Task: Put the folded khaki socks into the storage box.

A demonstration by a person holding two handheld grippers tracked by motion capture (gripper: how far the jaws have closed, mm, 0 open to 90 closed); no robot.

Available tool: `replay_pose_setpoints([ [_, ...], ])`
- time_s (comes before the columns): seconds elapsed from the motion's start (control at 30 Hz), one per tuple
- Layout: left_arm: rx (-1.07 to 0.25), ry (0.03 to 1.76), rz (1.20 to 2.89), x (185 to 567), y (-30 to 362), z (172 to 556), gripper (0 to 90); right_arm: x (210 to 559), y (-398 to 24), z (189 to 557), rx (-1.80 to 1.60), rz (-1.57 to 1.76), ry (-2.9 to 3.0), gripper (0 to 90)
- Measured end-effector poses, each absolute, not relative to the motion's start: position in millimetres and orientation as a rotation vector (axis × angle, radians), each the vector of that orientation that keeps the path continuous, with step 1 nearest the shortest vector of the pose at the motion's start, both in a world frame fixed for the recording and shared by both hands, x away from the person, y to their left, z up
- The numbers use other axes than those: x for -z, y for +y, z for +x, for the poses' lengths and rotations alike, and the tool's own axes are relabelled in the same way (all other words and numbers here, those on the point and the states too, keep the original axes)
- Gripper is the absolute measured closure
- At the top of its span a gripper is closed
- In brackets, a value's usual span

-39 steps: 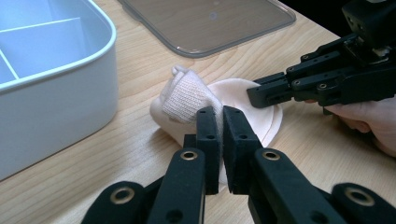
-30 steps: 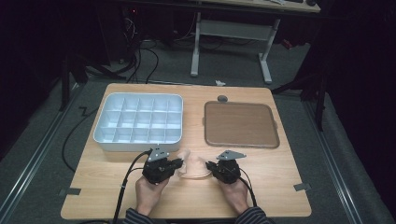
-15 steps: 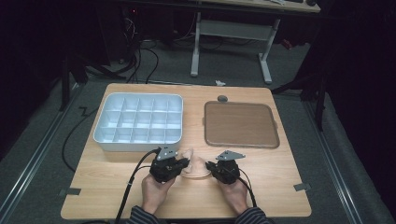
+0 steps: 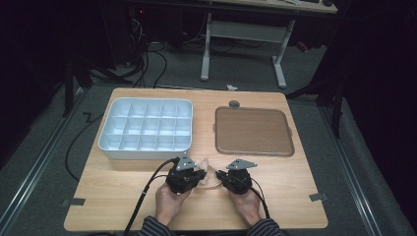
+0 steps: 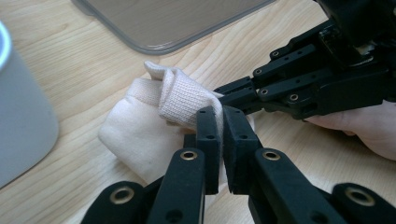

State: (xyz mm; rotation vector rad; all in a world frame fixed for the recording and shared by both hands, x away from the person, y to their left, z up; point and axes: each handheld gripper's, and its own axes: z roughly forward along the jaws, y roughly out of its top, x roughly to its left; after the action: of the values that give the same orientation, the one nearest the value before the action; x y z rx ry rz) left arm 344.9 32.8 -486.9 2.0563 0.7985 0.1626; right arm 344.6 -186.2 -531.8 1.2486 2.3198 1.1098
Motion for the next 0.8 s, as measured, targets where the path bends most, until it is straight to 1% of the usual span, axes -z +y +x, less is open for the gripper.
replay_pose_setpoints([
  [0.3, -0.136, 0.827, 2.104, 499.8, 28.6, 350.5, 85.9, 532.2, -183.7, 344.5, -1.121, 1.237, 2.332, 85.4],
  [0.43, -0.143, 0.837, 2.116, 502.9, 29.6, 350.8, 85.9, 532.0, -179.6, 344.0, -1.115, 1.235, 2.334, 85.4],
  [0.5, -0.174, 0.851, 2.140, 504.9, 30.3, 351.3, 86.0, 532.1, -178.4, 344.1, -1.114, 1.231, 2.333, 85.5],
  [0.67, -0.166, 0.866, 2.185, 513.1, 29.3, 354.5, 86.2, 532.1, -175.1, 344.4, -1.110, 1.230, 2.330, 85.3],
  [0.73, -0.133, 0.888, 2.158, 516.7, 31.7, 358.5, 86.1, 532.2, -175.2, 344.6, -1.112, 1.232, 2.331, 85.1],
  [0.8, -0.134, 0.889, 2.158, 517.2, 32.7, 359.2, 86.0, 532.2, -175.1, 344.5, -1.111, 1.233, 2.330, 85.1],
])
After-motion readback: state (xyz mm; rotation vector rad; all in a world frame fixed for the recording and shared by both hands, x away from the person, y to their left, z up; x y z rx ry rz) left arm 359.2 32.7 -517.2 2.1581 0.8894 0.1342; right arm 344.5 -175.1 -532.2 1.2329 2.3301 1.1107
